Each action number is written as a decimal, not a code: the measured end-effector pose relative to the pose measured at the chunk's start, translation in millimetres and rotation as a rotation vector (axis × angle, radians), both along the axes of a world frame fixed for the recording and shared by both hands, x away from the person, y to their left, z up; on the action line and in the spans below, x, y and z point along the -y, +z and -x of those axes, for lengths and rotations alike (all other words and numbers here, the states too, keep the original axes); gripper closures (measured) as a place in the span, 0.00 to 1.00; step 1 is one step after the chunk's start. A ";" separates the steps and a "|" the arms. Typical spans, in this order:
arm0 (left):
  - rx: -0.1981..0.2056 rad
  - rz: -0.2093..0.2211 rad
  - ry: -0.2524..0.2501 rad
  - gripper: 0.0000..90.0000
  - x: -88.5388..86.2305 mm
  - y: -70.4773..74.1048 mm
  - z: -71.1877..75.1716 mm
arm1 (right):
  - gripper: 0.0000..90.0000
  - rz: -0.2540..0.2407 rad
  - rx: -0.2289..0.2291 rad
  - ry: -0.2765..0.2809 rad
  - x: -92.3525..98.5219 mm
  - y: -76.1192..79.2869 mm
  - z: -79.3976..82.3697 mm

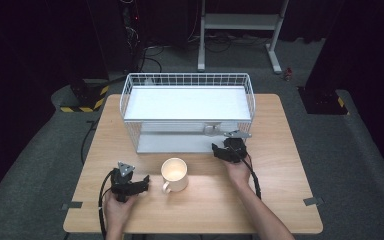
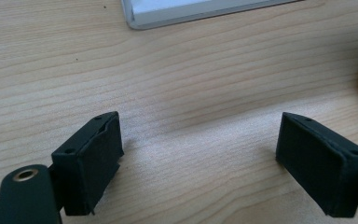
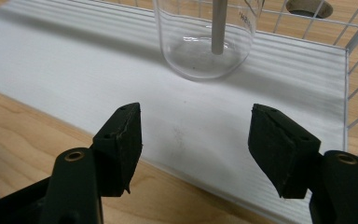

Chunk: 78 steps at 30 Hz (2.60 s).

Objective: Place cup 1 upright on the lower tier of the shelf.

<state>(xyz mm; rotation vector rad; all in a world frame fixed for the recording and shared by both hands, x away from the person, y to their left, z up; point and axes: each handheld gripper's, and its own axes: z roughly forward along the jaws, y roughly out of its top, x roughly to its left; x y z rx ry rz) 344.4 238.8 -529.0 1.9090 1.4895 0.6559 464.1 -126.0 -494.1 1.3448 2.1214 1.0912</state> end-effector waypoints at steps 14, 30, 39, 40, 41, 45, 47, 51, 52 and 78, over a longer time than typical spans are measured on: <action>-0.001 0.000 0.000 0.16 0.0 0.1 0.0 | 0.40 -0.041 0.045 0.031 15.6 12.6 20.4; -0.001 0.000 -0.001 0.16 0.0 0.1 0.0 | 0.42 -0.073 0.079 0.061 37.0 21.5 38.3; 0.000 0.000 0.000 0.16 0.1 0.0 0.0 | 0.42 -0.077 0.071 0.076 49.0 15.6 49.5; -0.001 0.000 0.000 0.16 0.0 0.1 0.0 | 0.42 -0.082 0.075 0.076 50.7 15.4 50.4; 0.000 0.000 0.001 0.16 0.0 0.0 0.0 | 0.42 -0.093 0.068 0.070 52.2 15.6 52.5; -0.001 0.000 0.000 0.16 0.0 0.1 0.0 | 0.42 -0.088 0.082 0.093 56.1 17.1 57.6; -0.001 0.000 0.000 0.16 -0.1 0.1 0.0 | 0.42 -0.103 0.078 0.094 58.4 17.0 59.2; 0.001 0.000 0.001 0.16 0.0 0.0 0.0 | 0.43 -0.115 0.105 0.092 63.8 19.6 64.1; -0.001 0.000 0.000 0.16 -0.1 0.1 0.0 | 0.43 -0.120 0.105 0.089 65.5 19.5 65.7; -0.001 0.000 0.000 0.16 0.0 0.1 0.1 | 0.43 -0.153 0.111 0.038 106.5 12.3 99.5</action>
